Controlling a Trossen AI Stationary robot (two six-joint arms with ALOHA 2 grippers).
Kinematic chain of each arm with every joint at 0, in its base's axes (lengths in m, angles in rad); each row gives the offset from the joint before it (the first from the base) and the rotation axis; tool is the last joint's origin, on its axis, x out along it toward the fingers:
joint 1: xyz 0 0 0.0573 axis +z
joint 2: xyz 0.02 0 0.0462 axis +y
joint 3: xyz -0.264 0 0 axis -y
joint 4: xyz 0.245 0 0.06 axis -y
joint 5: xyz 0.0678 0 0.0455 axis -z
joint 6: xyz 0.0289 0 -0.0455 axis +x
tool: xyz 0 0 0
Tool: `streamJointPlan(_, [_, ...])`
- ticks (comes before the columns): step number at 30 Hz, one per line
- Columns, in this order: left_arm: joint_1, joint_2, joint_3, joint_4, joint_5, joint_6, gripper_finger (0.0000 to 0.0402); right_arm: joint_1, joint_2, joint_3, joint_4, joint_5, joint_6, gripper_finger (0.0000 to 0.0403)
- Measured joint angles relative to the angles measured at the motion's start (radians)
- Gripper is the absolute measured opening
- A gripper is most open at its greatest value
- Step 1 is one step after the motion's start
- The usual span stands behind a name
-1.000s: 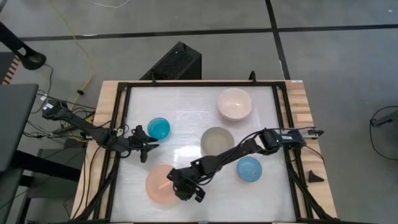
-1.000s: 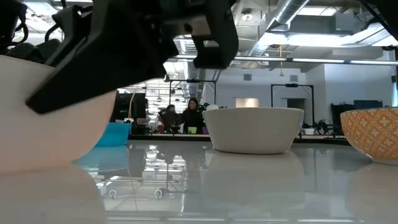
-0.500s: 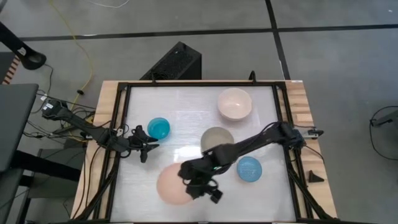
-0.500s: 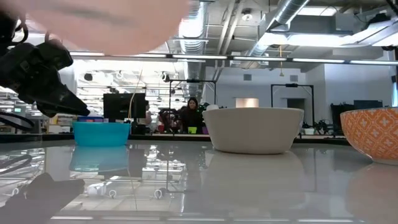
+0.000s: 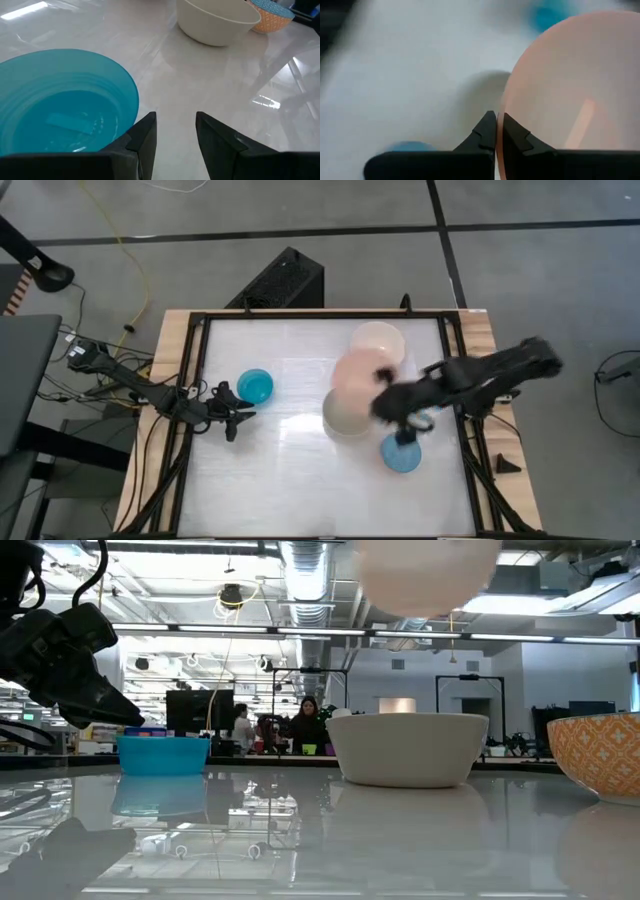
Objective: Nest bowls inside each other by size order
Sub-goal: Stack the light orange bowl on top of the white bowl
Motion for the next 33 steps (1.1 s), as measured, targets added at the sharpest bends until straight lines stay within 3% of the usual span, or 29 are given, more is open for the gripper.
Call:
streamJointPlan(3, [0.000,0.000,0.000,0.000,0.000,0.000,0.0125,-0.127,-0.183,-0.210,0.202,0.100,0.041,0.0031])
streamJointPlan(6, [0.000,0.000,0.000,0.000,0.000,0.000,0.0125,-0.265,-0.276,-0.372,0.389,0.036,0.048,0.0031])
streamJointPlan(13, [0.000,0.000,0.000,0.000,0.000,0.000,0.0125,-0.524,-0.240,-0.506,0.469,-0.026,0.022,0.0031])
streamJointPlan(26, [0.000,0.000,0.000,0.000,0.000,0.000,0.0125,-0.580,0.009,-0.499,0.563,-0.040,0.095,0.0033])
streamJointPlan(33, [0.000,0.000,0.000,0.000,0.000,0.000,0.0125,-0.592,0.062,-0.499,0.571,-0.041,0.116,0.0038])
